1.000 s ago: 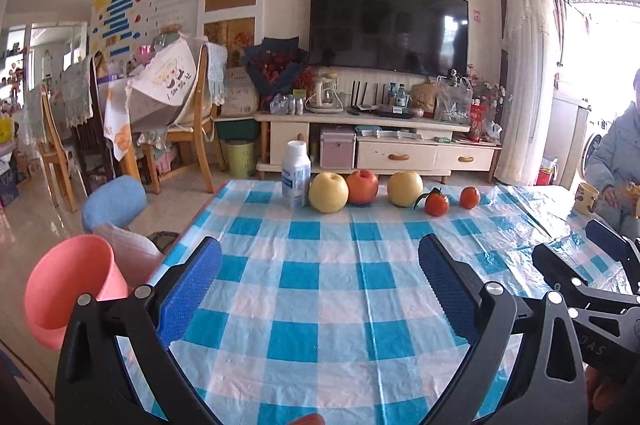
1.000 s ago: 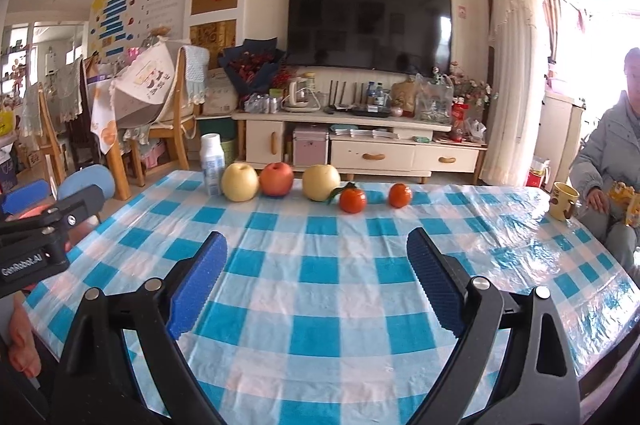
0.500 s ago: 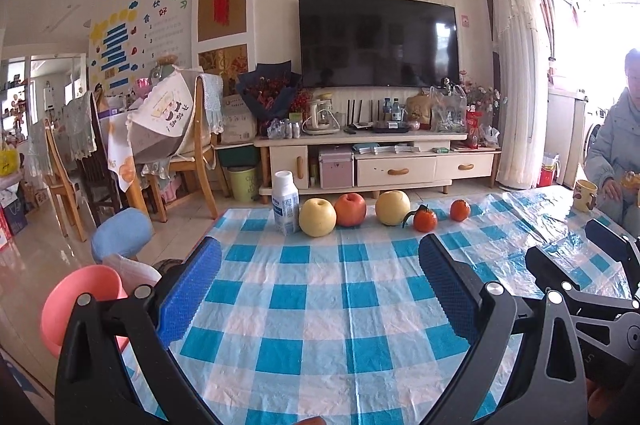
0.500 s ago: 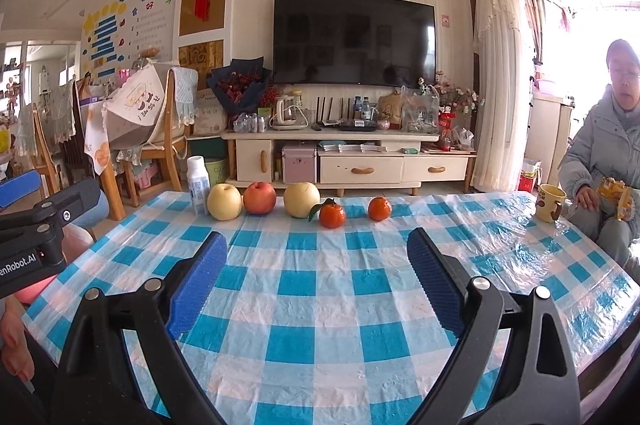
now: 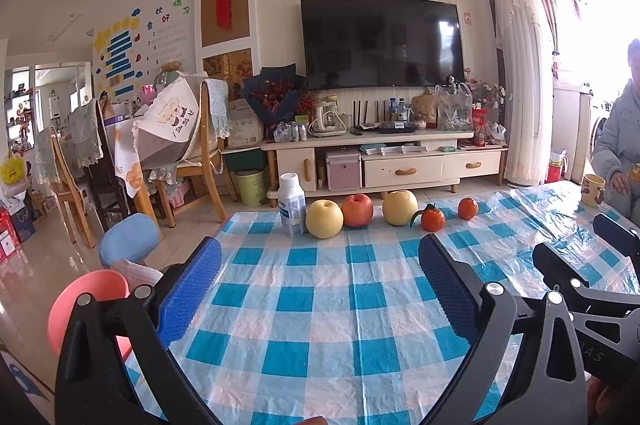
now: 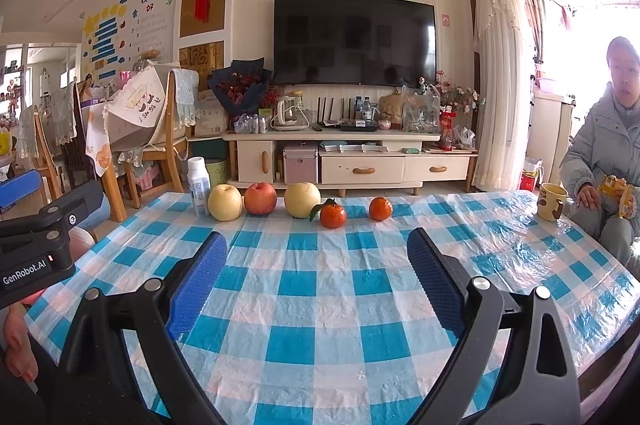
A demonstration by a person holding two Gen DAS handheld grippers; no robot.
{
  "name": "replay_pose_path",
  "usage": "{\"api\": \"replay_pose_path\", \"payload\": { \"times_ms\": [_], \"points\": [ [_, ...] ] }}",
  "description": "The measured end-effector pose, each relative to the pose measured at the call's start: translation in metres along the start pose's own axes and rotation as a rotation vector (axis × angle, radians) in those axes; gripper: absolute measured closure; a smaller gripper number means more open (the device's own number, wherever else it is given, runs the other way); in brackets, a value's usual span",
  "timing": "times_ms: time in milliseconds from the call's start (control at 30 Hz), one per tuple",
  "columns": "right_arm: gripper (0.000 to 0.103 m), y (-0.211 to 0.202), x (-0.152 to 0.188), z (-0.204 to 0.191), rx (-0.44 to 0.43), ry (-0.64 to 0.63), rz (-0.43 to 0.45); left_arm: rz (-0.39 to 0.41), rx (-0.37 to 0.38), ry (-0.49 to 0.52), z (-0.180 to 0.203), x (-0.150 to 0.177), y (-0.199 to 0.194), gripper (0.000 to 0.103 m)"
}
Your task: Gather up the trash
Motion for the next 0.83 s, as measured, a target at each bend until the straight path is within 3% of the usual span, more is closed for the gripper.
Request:
{"api": "replay_pose_path", "payload": {
  "times_ms": [400,633,833],
  "points": [
    [0.011,0.009,0.005,-0.005,-0.003,-0.012,-0.021,-0.031,0.01,-0.001,0.005,0.012,0.024,0.005],
    [0.011,0.036,0.012,0.0,0.017,-0.023,-0.082,-0.118,0.05,-0.027,0.009,0.031,0.065,0.005],
    [0.011,0.101,0.028,0.022,0.065,0.0,-0.233,-0.263,0.087,-0.083,0.027,0.063,0.126,0.005]
  ]
}}
Point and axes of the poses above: each gripper's, at about its wrist camera, not at the fingertips, and y roughly the way its jaws point, z to its right, x to its underside, the point moved 4 cm from there along y, roughly the way its jaws point, and after that the axes turned 13 degrees about y, right-handed, at the moved point
